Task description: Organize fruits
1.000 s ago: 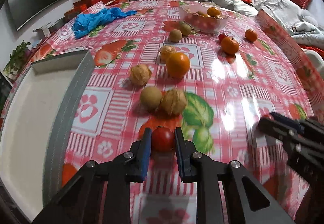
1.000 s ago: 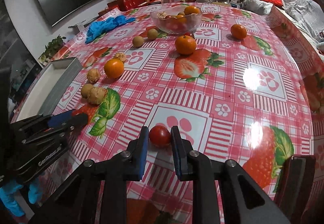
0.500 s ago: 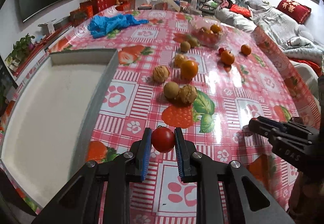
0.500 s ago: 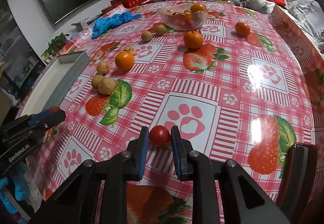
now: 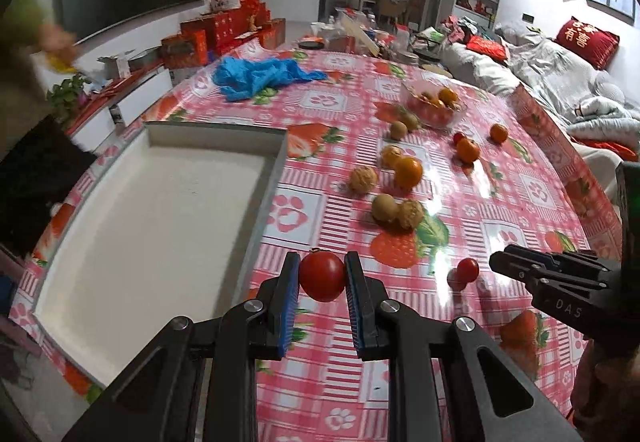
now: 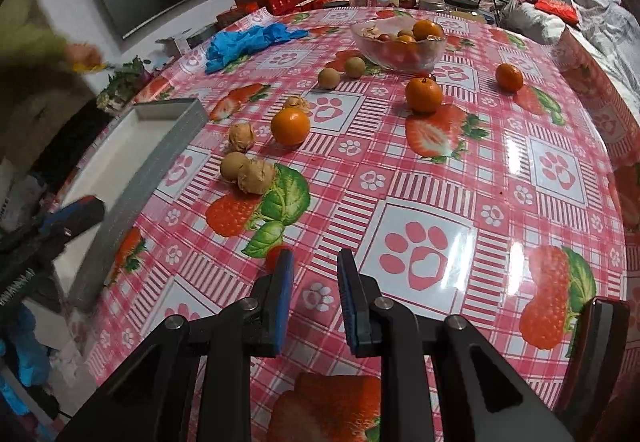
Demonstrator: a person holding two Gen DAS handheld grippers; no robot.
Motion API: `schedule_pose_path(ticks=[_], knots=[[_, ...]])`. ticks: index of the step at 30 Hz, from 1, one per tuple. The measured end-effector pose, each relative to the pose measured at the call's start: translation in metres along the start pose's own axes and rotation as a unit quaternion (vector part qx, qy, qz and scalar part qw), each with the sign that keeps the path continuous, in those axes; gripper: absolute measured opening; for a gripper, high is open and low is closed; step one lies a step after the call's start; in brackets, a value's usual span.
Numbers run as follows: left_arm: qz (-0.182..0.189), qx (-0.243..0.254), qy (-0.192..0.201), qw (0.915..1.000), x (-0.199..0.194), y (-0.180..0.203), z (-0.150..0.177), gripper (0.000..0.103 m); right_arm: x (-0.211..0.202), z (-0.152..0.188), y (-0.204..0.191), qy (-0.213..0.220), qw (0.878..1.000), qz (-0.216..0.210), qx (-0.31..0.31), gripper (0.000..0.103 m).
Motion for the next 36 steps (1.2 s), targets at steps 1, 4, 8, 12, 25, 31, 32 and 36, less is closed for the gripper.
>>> schedule_pose_path(ticks=[1, 4, 8, 12, 25, 31, 32, 36], knots=[[0.0, -0.003, 0.0, 1.0, -0.001, -0.002, 0.0, 0.024, 0.002, 0.001, 0.0, -0.003, 1.0, 0.002, 0.001, 0.025], [-0.001, -0.008, 0.002, 1.0, -0.004, -0.01, -0.001, 0.024, 0.007, 0.006, 0.002, -0.013, 1.0, 0.004, 0.006, 0.025], [-0.003, -0.012, 0.006, 0.9999, -0.007, -0.016, -0.001, 0.024, 0.003, 0.005, 0.001, 0.003, 1.0, -0.014, 0.019, 0.039], [-0.005, -0.012, 0.01, 0.9999, -0.009, -0.019, -0.002, 0.024, 0.0, -0.006, -0.012, 0.018, 1.0, -0.017, -0.004, 0.079], [-0.024, -0.021, 0.014, 0.9994, -0.013, -0.035, -0.003, 0.024, 0.039, -0.014, -0.041, -0.026, 0.998, 0.003, -0.052, 0.022], [-0.034, -0.044, 0.02, 0.9983, -0.014, -0.058, -0.008, 0.024, 0.028, -0.02, -0.048, -0.022, 0.998, -0.042, -0.028, 0.022], [-0.037, -0.046, 0.02, 0.998, -0.014, -0.062, -0.009, 0.024, 0.026, -0.023, -0.05, -0.019, 0.998, -0.049, -0.024, 0.022], [-0.053, -0.057, 0.026, 0.9967, -0.014, -0.081, -0.014, 0.024, 0.019, -0.045, -0.068, -0.005, 0.997, -0.081, -0.019, 0.022]])
Point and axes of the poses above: each gripper's, at about its wrist camera, not at the fingertips, and x roughly the way its jaws point, y to its right, z to its underside, the point moved 6 cm from there along x, roughly the way its jaws point, and after that the axes turned 14 degrees about -x, right-handed, at the moved point
